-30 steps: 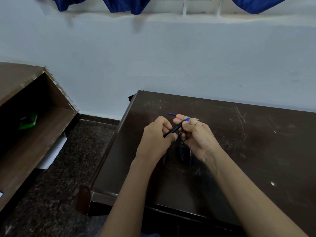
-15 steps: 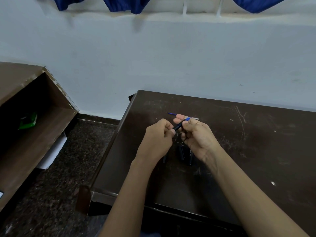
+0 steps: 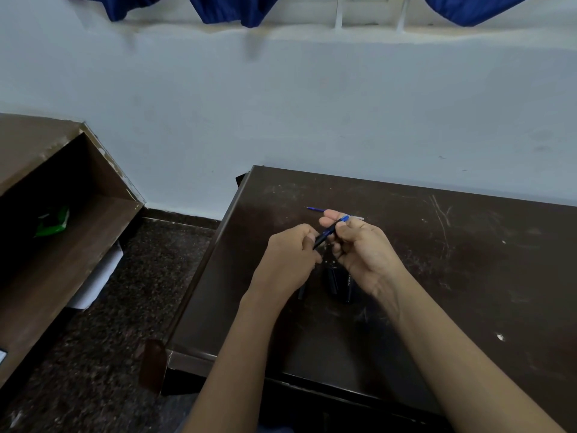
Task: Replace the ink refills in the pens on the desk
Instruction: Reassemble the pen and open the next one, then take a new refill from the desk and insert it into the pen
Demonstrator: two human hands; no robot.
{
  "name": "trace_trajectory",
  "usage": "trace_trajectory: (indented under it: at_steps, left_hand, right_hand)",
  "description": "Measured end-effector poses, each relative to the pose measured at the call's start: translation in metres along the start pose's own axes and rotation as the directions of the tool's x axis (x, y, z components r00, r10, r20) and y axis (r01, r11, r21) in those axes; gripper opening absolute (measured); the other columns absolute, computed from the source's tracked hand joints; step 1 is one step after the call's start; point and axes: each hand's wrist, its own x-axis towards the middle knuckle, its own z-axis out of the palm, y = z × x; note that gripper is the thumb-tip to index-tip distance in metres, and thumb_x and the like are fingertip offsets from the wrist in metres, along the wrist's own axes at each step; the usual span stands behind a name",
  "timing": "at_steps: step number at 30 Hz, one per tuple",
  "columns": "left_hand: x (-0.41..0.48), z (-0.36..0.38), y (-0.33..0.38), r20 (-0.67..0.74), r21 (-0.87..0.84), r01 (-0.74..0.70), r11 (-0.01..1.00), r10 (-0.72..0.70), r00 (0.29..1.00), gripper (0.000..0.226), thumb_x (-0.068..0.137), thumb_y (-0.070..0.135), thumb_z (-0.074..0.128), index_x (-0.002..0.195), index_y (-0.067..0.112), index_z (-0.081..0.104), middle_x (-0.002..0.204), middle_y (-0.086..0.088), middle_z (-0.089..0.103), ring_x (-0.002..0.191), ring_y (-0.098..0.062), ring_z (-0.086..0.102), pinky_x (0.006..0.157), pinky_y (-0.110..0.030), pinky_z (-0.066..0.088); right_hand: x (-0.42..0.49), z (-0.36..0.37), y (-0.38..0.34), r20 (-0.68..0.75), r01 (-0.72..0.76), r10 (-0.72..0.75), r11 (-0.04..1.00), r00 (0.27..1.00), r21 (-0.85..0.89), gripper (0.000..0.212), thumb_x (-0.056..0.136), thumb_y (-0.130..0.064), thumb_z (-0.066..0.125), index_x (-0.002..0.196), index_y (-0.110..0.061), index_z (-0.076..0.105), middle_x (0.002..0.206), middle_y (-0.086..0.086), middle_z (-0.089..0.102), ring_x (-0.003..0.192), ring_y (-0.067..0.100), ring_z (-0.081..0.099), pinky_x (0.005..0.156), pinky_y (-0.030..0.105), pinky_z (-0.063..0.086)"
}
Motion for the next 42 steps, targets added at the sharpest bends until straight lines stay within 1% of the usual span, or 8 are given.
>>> trace_trajectory:
  at_steps: [4, 11, 15, 19, 23, 25, 33, 42]
  left_hand:
    - [-0.001, -0.002, 0.001, 0.057, 0.003, -0.009, 1.000, 0.008, 0.998, 0.029, 0.102, 0.017, 0.032, 0.111, 0.031, 0.056, 0.074, 0.007, 0.061, 0.065, 0.000, 0.052, 0.060, -0.016, 0.036]
    - [-0.001, -0.007, -0.003, 0.047, 0.004, 0.047, 0.999, -0.047, 0.998, 0.031, 0.100, 0.010, 0.035, 0.103, 0.027, 0.061, 0.086, 0.002, 0.062, 0.080, -0.007, 0.055, 0.073, -0.020, 0.045]
    - [-0.001, -0.007, -0.004, -0.054, 0.036, 0.077, 0.996, -0.075, 0.996, 0.030, 0.096, 0.005, 0.040, 0.108, 0.022, 0.062, 0.091, 0.002, 0.062, 0.069, -0.002, 0.050, 0.054, -0.008, 0.033]
    - [-0.002, -0.007, -0.002, -0.088, 0.026, 0.095, 0.995, -0.093, 0.992, 0.030, 0.096, 0.006, 0.040, 0.109, 0.021, 0.062, 0.096, -0.002, 0.063, 0.069, -0.004, 0.049, 0.053, -0.011, 0.031]
    - [-0.001, -0.006, -0.001, -0.107, 0.051, 0.098, 0.994, -0.092, 0.990, 0.031, 0.098, 0.008, 0.037, 0.112, 0.020, 0.061, 0.100, -0.003, 0.064, 0.067, -0.003, 0.048, 0.053, -0.012, 0.030]
    - [-0.001, -0.006, -0.001, -0.105, 0.060, 0.102, 0.993, -0.095, 0.990, 0.031, 0.098, 0.008, 0.036, 0.114, 0.020, 0.061, 0.103, -0.004, 0.065, 0.071, -0.004, 0.049, 0.054, -0.012, 0.031]
    - [-0.001, -0.005, -0.002, -0.113, 0.062, 0.093, 0.994, -0.085, 0.990, 0.031, 0.100, 0.012, 0.035, 0.115, 0.018, 0.061, 0.102, -0.004, 0.066, 0.071, -0.003, 0.048, 0.055, -0.010, 0.031]
    - [0.000, -0.004, -0.004, -0.099, 0.082, 0.088, 0.993, -0.080, 0.992, 0.031, 0.100, 0.012, 0.034, 0.114, 0.019, 0.061, 0.094, 0.000, 0.061, 0.067, 0.000, 0.046, 0.055, -0.010, 0.030]
  right_hand:
    - [0.003, -0.006, -0.003, -0.028, 0.025, -0.024, 0.998, 0.999, 0.050, 0.030, 0.097, 0.003, 0.040, 0.104, -0.008, 0.067, 0.088, -0.001, 0.072, 0.059, 0.004, 0.056, 0.059, 0.017, 0.042]
    - [0.011, -0.020, -0.009, -0.226, 0.141, -0.104, 0.977, 0.969, 0.158, 0.019, 0.095, -0.003, 0.049, 0.097, -0.010, 0.066, 0.086, 0.000, 0.071, 0.063, 0.005, 0.055, 0.058, 0.017, 0.041]
    - [0.019, -0.036, -0.003, -0.415, 0.213, -0.294, 0.950, 0.861, -0.229, 0.015, 0.088, -0.017, 0.065, 0.096, -0.005, 0.067, 0.077, 0.001, 0.070, 0.062, 0.006, 0.058, 0.063, 0.022, 0.049]
    - [0.017, -0.041, 0.012, -0.241, 0.052, -0.308, 0.709, 0.920, -0.704, 0.020, 0.074, -0.028, 0.079, 0.080, -0.014, 0.066, 0.072, 0.001, 0.071, 0.067, 0.014, 0.068, 0.070, 0.030, 0.055]
    - [0.013, -0.033, 0.027, -0.083, 0.030, -0.318, 0.335, 0.945, -0.942, 0.011, 0.079, -0.028, 0.073, 0.087, -0.020, 0.070, 0.083, 0.002, 0.070, 0.084, 0.022, 0.067, 0.075, 0.033, 0.054]
    - [0.013, -0.031, 0.032, -0.065, 0.003, -0.273, 0.240, 0.960, -0.971, 0.015, 0.084, -0.028, 0.069, 0.093, -0.017, 0.072, 0.087, 0.005, 0.070, 0.086, 0.024, 0.067, 0.075, 0.036, 0.056]
    - [0.022, -0.034, 0.050, -0.052, -0.031, -0.183, 0.116, 0.982, -0.993, 0.022, 0.086, -0.029, 0.066, 0.099, -0.012, 0.068, 0.095, 0.009, 0.068, 0.086, 0.027, 0.068, 0.075, 0.043, 0.059]
    - [0.024, -0.035, 0.059, 0.019, 0.039, -0.183, 0.109, 0.983, -0.993, 0.023, 0.086, -0.030, 0.066, 0.104, -0.015, 0.062, 0.100, 0.006, 0.065, 0.090, 0.025, 0.066, 0.077, 0.043, 0.058]
